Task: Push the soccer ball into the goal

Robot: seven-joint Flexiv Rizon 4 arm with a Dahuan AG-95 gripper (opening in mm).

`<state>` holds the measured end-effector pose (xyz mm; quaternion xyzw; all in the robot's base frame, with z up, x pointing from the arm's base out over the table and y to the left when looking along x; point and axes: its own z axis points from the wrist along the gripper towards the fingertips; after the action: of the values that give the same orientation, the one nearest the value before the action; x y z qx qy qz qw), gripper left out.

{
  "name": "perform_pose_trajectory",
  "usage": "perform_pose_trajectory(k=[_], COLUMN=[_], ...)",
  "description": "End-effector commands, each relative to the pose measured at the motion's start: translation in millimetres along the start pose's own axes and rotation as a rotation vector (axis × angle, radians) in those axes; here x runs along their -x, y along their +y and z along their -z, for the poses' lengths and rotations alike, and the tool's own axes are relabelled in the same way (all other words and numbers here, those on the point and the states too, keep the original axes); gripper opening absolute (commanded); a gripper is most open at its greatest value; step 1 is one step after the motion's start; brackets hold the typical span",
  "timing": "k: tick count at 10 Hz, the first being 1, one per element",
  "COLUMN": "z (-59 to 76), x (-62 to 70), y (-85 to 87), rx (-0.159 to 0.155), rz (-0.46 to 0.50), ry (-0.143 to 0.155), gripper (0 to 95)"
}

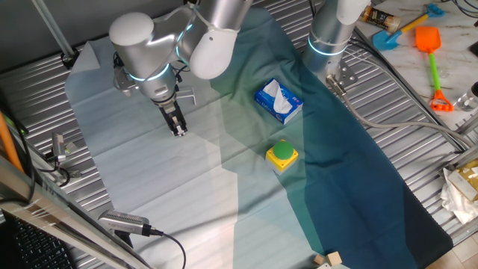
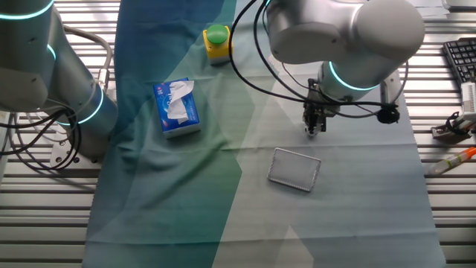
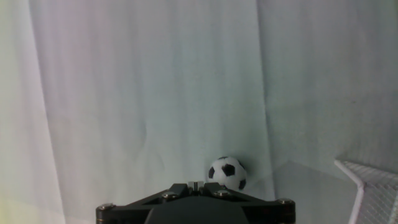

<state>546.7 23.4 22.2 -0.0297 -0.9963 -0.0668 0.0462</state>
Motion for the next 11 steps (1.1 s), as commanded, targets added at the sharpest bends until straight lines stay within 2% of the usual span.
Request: perform_pose_trajectory(k=[1, 5, 7, 11], z=[1.3, -4.0, -3.6, 1.2], x=[3.9, 5.4, 5.5, 0.1], y=[2.4, 1.2, -4.8, -32.4], rx=[-0.001, -0.002, -0.004, 0.001], rz=[-0.003, 0.005, 0.015, 0.073], ry=[0.003, -0.003, -0.008, -0.013], gripper=[0.0, 0.0, 0.0, 0.0])
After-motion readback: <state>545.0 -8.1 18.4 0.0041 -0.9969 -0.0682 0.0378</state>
